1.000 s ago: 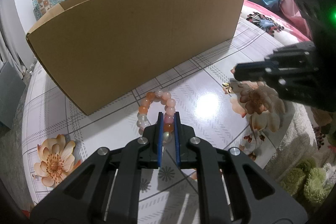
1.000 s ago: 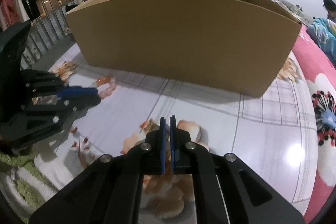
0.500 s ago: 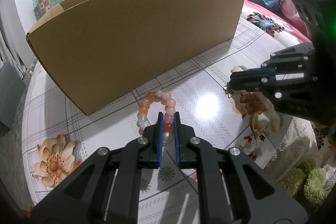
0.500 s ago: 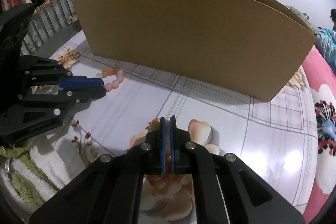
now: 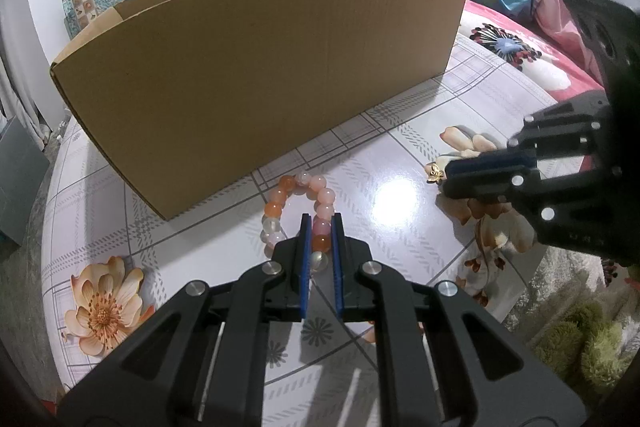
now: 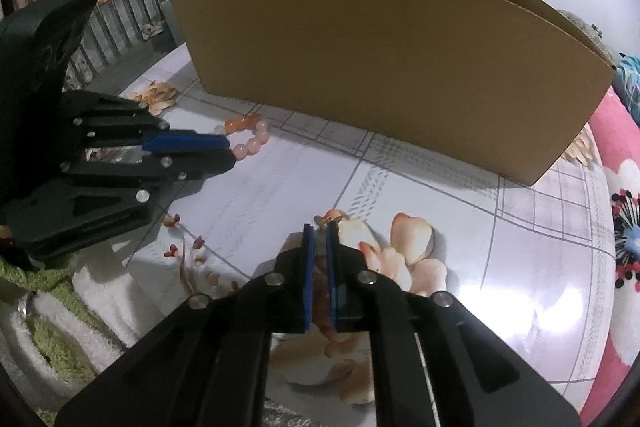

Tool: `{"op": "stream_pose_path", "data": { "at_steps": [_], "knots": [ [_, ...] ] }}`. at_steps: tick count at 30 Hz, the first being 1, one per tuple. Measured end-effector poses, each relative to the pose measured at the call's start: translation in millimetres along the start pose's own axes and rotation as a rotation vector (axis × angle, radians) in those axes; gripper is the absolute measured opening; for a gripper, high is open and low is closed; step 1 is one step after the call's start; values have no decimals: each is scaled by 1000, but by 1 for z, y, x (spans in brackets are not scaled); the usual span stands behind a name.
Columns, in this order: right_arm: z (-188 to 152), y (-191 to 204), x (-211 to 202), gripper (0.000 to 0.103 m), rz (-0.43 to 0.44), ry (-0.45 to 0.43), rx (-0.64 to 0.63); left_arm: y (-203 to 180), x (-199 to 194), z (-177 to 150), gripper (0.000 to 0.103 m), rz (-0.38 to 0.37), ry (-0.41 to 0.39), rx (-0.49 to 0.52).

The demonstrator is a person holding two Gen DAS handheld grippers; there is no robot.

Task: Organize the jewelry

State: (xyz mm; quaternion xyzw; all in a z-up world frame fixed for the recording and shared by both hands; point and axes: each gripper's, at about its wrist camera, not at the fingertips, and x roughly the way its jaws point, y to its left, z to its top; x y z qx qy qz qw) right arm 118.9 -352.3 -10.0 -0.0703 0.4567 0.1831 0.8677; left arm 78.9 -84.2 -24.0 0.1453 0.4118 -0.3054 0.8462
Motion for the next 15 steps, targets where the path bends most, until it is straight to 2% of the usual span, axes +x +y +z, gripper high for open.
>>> {"op": "stream_pose_path", "data": {
  "at_steps": [1, 2, 3, 11, 15],
  "knots": [
    [1, -2, -1, 23, -8, -7, 9, 0, 0, 0, 8, 0, 0, 0],
    [2, -4, -1, 29, -14, -15, 16, 0, 0, 0, 8, 0, 0, 0],
    [3, -5, -1, 31, -15, -19, 19, 0, 0, 0, 8, 0, 0, -1],
    [6, 4, 9, 30, -43, -26, 28, 0, 0, -1, 8, 0, -1, 0],
    [7, 9, 11, 21, -44, -30, 43, 0, 0, -1, 8, -1, -2, -1]
  ]
}}
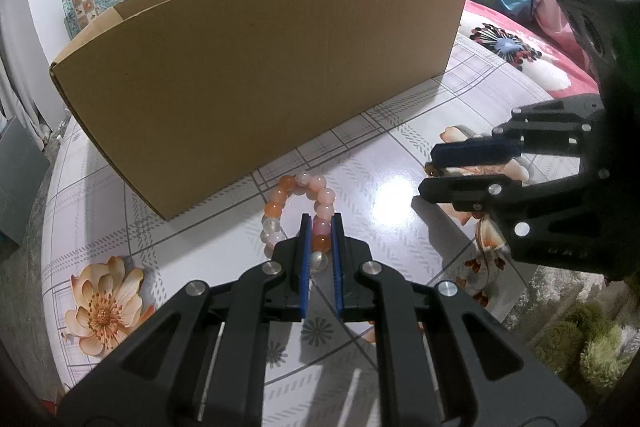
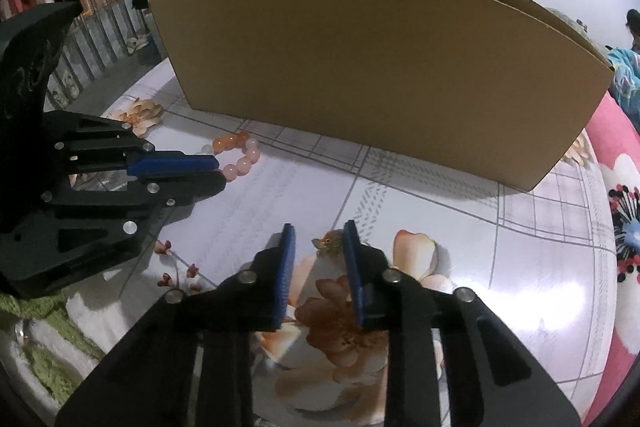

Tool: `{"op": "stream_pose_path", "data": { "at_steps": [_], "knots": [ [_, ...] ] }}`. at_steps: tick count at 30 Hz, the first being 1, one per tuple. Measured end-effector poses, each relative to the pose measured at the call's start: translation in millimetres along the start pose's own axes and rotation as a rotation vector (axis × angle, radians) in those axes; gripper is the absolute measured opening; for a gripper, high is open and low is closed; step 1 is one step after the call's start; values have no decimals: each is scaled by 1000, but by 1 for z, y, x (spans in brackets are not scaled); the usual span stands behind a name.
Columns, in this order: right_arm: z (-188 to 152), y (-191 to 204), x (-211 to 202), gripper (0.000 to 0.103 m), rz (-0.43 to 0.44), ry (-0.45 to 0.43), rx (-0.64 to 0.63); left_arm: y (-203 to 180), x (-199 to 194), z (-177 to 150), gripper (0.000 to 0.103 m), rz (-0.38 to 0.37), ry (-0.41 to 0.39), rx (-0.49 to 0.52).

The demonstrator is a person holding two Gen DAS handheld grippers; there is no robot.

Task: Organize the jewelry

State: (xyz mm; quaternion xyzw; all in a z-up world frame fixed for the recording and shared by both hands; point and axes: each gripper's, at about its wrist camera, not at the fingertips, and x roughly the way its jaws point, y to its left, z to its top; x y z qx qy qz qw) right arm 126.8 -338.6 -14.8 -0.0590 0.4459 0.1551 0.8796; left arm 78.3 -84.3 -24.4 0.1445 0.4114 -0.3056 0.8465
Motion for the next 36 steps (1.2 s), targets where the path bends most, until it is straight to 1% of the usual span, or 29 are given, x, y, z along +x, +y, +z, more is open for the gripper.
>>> {"op": "stream_pose_path", "data": {
  "at_steps": [2, 4, 14, 21, 27, 30, 33, 36],
  "knots": [
    [0, 0, 0, 15, 5, 0, 12, 0, 0, 0, 8, 0, -1, -1],
    [0, -2, 0, 13, 10, 0, 28, 0, 0, 1, 8, 1, -1, -1],
    [-1, -4, 2, 12, 32, -8, 64, 0, 0, 0, 8, 1, -2, 1],
    [-1, -15, -17, 12, 28, -42, 72, 1, -3, -1, 8, -4, -12, -2],
    [5, -24, -36, 12, 41, -86, 99, 5, -20, 4, 8, -37, -60, -23],
    [10, -32, -50, 12, 65, -117, 122, 9, -33, 10, 8, -63, -92, -55],
    [19, -38, -65, 12, 83, -158, 131, 16, -50, 20, 8, -98, -135, -89],
    [32, -42, -80, 12, 108, -205, 131, 23, -70, 35, 8, -164, -174, -125]
  ]
}}
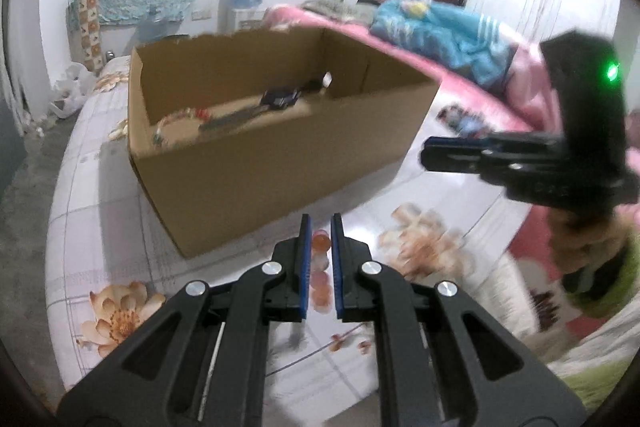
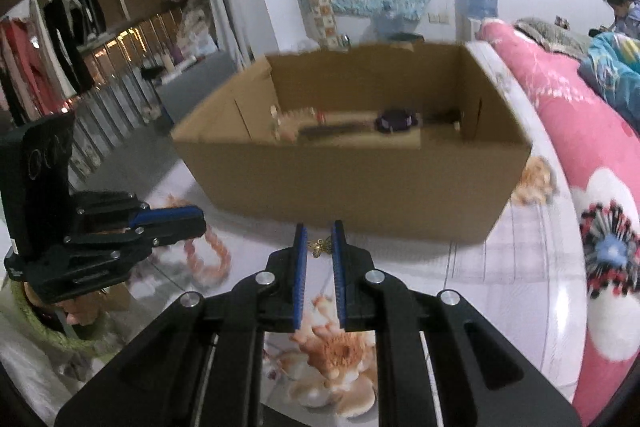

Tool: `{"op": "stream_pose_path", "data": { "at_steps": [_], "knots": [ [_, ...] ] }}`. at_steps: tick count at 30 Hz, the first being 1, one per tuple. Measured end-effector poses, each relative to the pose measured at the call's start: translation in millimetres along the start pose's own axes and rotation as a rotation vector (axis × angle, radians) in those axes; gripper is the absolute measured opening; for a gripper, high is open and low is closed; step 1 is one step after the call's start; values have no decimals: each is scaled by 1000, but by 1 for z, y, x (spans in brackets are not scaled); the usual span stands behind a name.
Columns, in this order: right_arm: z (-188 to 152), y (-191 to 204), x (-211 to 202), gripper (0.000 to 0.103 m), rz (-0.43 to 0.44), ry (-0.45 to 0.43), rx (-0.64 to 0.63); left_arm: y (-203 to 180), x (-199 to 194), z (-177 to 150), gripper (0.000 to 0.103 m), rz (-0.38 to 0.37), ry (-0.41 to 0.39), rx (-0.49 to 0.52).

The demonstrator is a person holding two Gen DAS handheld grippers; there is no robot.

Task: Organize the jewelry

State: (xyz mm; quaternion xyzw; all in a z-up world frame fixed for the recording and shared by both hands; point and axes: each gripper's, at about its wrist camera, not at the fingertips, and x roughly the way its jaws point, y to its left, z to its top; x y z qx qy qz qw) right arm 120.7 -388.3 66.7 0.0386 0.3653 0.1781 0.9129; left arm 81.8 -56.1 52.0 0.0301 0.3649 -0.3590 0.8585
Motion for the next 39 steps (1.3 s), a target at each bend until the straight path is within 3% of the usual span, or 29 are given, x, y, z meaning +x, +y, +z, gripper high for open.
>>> {"op": "stream_pose_path", "data": {
  "at_steps": [8, 13, 16, 20, 23, 29, 35, 39],
  "knots": [
    [65, -2, -24, 12, 77, -106, -65, 8, -41, 63, 8, -136, -86, -41],
    [109, -17, -12, 13, 139, -74, -74, 19, -32, 106, 8, -134, -74, -39],
    [131, -33, 17, 13, 149, 17, -55, 27, -1, 127, 8, -130, 0, -32],
    [150, -54, 68, 13, 131, 197, -21, 44, 66, 145, 8, -158, 192, -101],
    [154, -64, 105, 13, 104, 322, -6, 55, 108, 146, 8, -169, 310, -156],
    [153, -76, 150, 13, 38, 457, -16, 66, 175, 140, 8, -133, 490, -218],
    [152, -81, 168, 13, 2, 517, -34, 69, 198, 136, 9, -155, 568, -278],
    [152, -84, 169, 13, 3, 515, -26, 68, 196, 136, 24, -143, 549, -275]
  ]
}}
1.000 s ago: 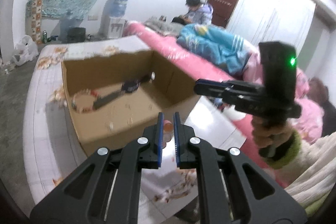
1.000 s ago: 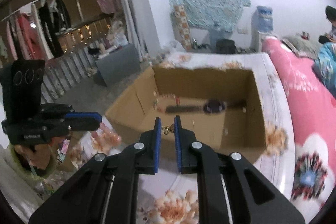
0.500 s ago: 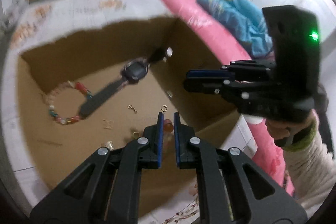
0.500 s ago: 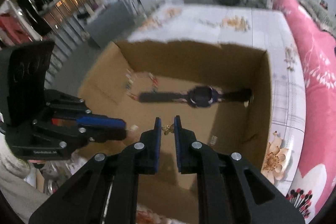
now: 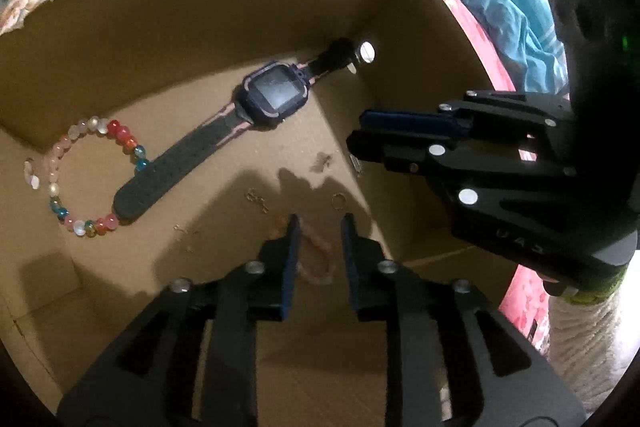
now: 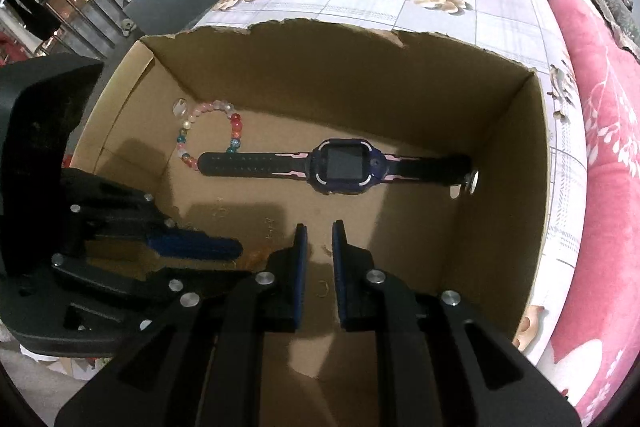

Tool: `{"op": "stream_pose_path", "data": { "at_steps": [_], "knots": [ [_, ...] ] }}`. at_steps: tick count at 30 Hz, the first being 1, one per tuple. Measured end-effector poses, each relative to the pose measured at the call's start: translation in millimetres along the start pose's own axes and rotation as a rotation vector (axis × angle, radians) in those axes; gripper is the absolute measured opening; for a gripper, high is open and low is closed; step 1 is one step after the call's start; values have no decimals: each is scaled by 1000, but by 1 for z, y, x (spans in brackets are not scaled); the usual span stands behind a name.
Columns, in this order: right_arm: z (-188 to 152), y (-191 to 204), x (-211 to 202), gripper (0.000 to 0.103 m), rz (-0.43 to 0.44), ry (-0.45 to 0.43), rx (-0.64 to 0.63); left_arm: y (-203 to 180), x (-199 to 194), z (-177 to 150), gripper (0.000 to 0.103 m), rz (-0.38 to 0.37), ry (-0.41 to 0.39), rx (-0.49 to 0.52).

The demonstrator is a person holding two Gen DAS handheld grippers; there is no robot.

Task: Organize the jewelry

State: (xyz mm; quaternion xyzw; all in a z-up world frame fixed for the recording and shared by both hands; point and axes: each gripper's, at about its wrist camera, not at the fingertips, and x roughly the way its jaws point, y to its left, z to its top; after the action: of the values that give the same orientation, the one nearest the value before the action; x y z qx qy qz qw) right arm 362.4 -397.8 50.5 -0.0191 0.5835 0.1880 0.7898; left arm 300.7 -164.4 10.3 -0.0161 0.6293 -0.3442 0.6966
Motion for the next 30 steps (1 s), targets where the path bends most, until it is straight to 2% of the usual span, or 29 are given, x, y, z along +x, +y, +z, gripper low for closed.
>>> {"op": "stream_pose_path", "data": {
  "at_steps": [4, 6, 10, 16, 18, 20, 21, 23, 25, 27, 28, 30],
  "knots": [
    [-1, -5, -6, 13, 9, -26, 23, 0, -8, -2, 29, 0, -35, -4],
    [-3, -6, -16, 13, 15, -63, 24, 1, -17, -5, 31, -5, -67, 3],
    [-13, -6, -46, 14, 9, -160, 17, -1, -50, -15, 43, -12, -168, 32],
    [-36, -14, -100, 27, -33, -316, 47, -10, -107, -42, 63, 1, -328, 68],
    [-46, -18, -113, 31, -59, -361, 70, -10, -129, -58, 72, 31, -396, 78],
    [-65, -28, -128, 42, -68, -415, 121, -6, -154, -80, 81, 91, -484, 80],
    [-72, -31, -130, 44, -64, -425, 142, -3, -163, -90, 86, 120, -523, 74],
    [-91, -41, -127, 49, -45, -427, 210, 7, -177, -111, 89, 193, -592, 38],
    [-105, -50, -117, 52, -21, -405, 269, 23, -179, -124, 91, 238, -614, -32],
    [-117, -61, -98, 52, 19, -363, 334, 40, -168, -131, 91, 251, -567, -110],
    [-120, -64, -90, 53, 36, -343, 359, 49, -161, -133, 91, 235, -529, -159],
    [-125, -70, -69, 53, 111, -287, 403, 65, -146, -136, 91, 154, -484, -238]
  ]
}}
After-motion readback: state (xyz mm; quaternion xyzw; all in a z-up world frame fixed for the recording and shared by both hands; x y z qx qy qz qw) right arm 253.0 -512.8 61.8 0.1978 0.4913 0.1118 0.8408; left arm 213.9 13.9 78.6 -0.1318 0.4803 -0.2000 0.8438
